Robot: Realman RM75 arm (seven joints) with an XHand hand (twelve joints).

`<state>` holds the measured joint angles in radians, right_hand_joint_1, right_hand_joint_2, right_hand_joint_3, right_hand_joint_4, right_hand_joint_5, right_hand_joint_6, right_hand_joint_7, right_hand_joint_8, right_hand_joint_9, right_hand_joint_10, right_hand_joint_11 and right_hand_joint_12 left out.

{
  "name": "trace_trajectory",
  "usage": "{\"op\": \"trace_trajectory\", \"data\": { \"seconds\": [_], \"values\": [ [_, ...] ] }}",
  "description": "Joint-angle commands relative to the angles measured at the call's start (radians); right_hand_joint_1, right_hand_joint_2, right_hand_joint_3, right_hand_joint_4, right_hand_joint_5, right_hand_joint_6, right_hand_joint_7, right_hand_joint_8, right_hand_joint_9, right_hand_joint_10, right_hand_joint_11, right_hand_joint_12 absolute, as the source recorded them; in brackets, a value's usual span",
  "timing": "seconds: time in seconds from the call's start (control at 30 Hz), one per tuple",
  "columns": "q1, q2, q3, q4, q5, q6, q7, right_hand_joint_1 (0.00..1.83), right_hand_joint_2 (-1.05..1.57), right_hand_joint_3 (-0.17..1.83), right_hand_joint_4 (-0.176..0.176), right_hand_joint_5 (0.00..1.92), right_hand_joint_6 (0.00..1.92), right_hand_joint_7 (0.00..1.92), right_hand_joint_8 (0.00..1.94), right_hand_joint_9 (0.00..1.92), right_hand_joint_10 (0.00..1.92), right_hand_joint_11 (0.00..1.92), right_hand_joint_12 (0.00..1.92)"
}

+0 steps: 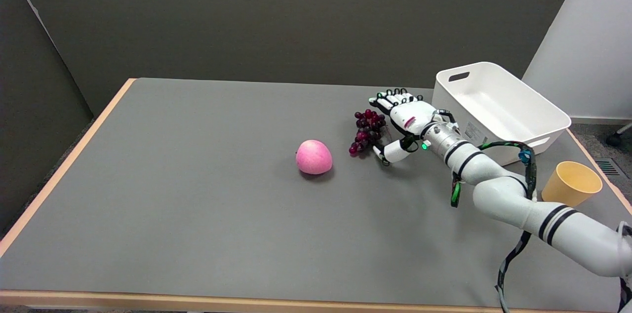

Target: Pick up the grapes.

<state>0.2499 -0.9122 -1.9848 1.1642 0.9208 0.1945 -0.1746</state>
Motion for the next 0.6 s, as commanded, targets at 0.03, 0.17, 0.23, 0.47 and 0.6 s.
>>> {"op": "trace_trajectory", "data": {
  "seconds": [0.03,0.17,0.23,0.47,0.6],
  "values": [
    [0.083,-0.065,-0.068,-0.097,0.007,0.002,-0.001,0.66,0.59,0.94,0.022,0.03,0.29,0.00,0.20,0.00,0.21,0.00,0.50],
    [0.106,-0.080,-0.088,-0.128,0.007,0.002,0.000,0.66,0.59,0.94,0.022,0.03,0.29,0.00,0.20,0.00,0.21,0.00,0.49],
    [0.116,-0.086,-0.095,-0.138,0.007,0.002,0.000,0.66,0.59,0.94,0.022,0.03,0.29,0.00,0.20,0.00,0.21,0.00,0.49],
    [0.156,-0.097,-0.128,-0.164,0.007,0.004,0.001,0.66,0.59,0.94,0.022,0.03,0.29,0.00,0.20,0.00,0.21,0.00,0.49],
    [0.159,-0.098,-0.131,-0.167,0.007,0.004,0.001,0.65,0.59,0.93,0.022,0.03,0.29,0.00,0.20,0.00,0.21,0.00,0.49]
  ]
}}
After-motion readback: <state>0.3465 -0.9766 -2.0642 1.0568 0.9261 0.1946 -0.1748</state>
